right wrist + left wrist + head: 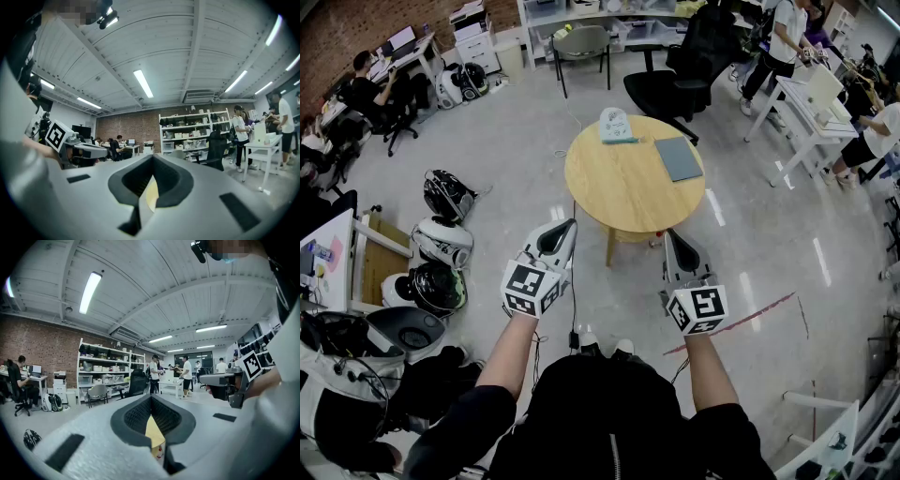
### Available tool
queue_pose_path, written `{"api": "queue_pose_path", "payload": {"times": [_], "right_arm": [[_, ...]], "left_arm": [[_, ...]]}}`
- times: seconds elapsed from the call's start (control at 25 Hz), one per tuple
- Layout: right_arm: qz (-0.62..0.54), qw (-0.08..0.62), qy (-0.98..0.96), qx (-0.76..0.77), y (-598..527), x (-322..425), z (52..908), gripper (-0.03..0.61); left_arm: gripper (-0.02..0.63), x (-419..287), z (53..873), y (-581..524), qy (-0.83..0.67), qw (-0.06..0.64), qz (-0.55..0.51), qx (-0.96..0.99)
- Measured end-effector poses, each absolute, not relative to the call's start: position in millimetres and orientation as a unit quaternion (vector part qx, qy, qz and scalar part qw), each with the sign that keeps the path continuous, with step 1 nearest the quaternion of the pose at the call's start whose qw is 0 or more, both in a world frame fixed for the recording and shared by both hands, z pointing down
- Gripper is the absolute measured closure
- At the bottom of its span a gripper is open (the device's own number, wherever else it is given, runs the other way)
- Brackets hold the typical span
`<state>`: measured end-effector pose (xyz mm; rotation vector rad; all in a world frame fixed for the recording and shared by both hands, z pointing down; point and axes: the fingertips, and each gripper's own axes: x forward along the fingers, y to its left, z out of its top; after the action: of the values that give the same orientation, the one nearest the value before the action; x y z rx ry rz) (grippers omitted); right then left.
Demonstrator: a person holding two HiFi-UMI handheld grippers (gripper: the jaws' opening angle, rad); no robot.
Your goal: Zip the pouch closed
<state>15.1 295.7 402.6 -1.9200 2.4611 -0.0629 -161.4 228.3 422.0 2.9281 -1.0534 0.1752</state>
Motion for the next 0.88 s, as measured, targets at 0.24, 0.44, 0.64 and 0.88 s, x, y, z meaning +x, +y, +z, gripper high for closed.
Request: {"api": "queue_pose_path", "payload": {"times": [0.24,0.44,0.64,0.88], "right_arm": [[-0.030,0.022,0.790,-0.613,301,14,401,0.577],[-0.033,0.015,0.790,-0.612,298,1,410,0.577],[-0.040,0.013,0.788,-0.614,296,-16,418,0.577],[-0.048,0.009,0.787,-0.615,289,-14,426,0.577]], "left_arm": [[0.611,-160,423,230,-0.339,0.014,0.059,0.939],[0.611,-168,429,229,-0.333,0.013,0.059,0.941],[0.609,-178,437,225,-0.324,0.019,0.061,0.944],[0.609,-175,447,212,-0.319,0.027,0.062,0.945]]}}
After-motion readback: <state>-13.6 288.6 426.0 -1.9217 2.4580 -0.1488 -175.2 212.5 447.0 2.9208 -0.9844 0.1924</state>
